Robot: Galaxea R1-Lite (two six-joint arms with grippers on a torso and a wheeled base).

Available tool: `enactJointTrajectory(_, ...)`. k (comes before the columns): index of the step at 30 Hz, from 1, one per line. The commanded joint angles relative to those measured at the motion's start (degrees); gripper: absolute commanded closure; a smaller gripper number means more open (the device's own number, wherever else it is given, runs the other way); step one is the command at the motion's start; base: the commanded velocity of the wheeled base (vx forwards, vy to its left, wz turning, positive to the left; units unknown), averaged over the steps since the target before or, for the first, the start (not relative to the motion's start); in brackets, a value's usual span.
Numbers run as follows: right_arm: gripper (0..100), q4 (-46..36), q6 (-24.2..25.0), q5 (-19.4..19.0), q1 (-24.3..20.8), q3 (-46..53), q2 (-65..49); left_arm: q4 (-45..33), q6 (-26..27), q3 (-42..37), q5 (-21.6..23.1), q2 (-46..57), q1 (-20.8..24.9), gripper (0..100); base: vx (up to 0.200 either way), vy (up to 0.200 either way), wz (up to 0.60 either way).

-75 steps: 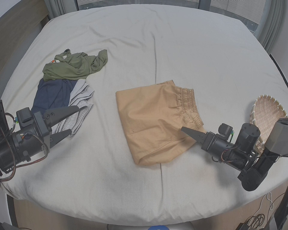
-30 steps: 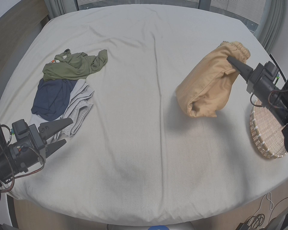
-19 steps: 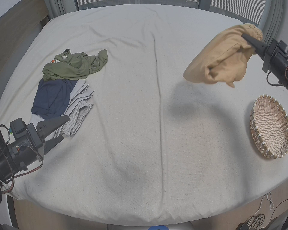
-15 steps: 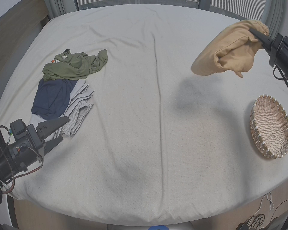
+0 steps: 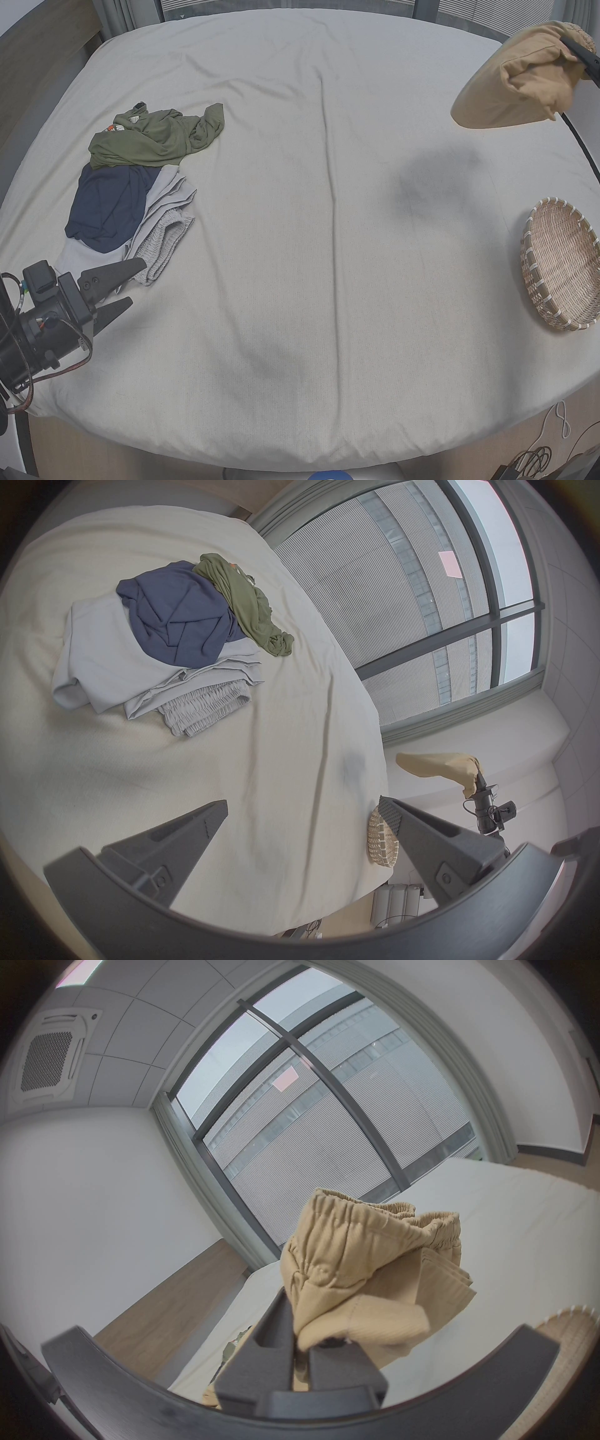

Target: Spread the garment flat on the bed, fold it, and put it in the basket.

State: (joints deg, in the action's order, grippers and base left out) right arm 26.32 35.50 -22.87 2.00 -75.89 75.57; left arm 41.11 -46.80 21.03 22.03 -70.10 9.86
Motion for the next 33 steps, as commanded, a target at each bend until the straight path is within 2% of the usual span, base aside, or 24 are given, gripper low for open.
enactJointTrajectory(1, 100, -1.45, -0.25, 0.02, 4.50, -0.75, -2.97, 0.03, -0.05, -0.73, 0.03, 0.22, 0.16, 0, 0.000, 0.000, 0.00)
enactJointTrajectory(5, 100, -3.91, -1.84, 0.02, 10.22, -0.31, -3.85, 0.11, -0.05, -0.90, 0.03, 0.13, 0.25, 0, 0.000, 0.000, 0.00)
enactJointTrajectory(10, 100, -5.31, -6.67, -0.16, 15.75, 2.76, -3.94, 0.11, -0.05, -0.99, 0.03, 0.05, 0.25, 0, 0.000, 0.000, 0.00)
enactJointTrajectory(13, 100, -5.23, -7.55, -0.16, 17.60, 5.84, -4.03, 0.11, -0.05, -1.34, 0.12, 0.13, 0.25, 0, 0.000, 0.000, 0.00)
enactJointTrajectory(16, 100, -4.87, -7.55, -0.69, 22.35, 8.91, -3.59, 0.99, -0.05, -1.78, 0.12, 0.05, 0.25, 0, 0.000, 0.000, 0.00)
enactJointTrajectory(22, 100, -4.61, -7.55, -5.08, 29.64, 13.84, -3.24, 2.05, -0.13, -2.40, 0.12, -0.13, 0.33, 0, 0.000, 0.000, 0.00)
enactJointTrajectory(26, 100, -3.64, -8.17, -7.01, 32.72, 16.38, -3.06, 2.05, -0.13, -2.40, 0.30, -0.13, 0.33, 0, 0.000, 0.000, 0.00)
enactJointTrajectory(28, 100, -1.97, -8.17, -8.42, 34.48, 18.23, -2.44, 2.05, -0.22, -2.48, 1.09, 0.05, 0.33, 0, 0.000, 0.000, 0.00)
enactJointTrajectory(29, 100, 1.01, -8.17, -10.53, 36.94, 21.31, -1.30, 2.05, -0.22, -2.75, 1.70, 0.13, 0.33, 0, 0.000, 0.000, 0.00)
enactJointTrajectory(33, 100, 4.27, -7.81, -12.73, 39.05, 25.35, -1.39, 2.05, -0.22, -2.40, 1.70, 0.05, 0.33, 0, 0.000, 0.000, 0.00)
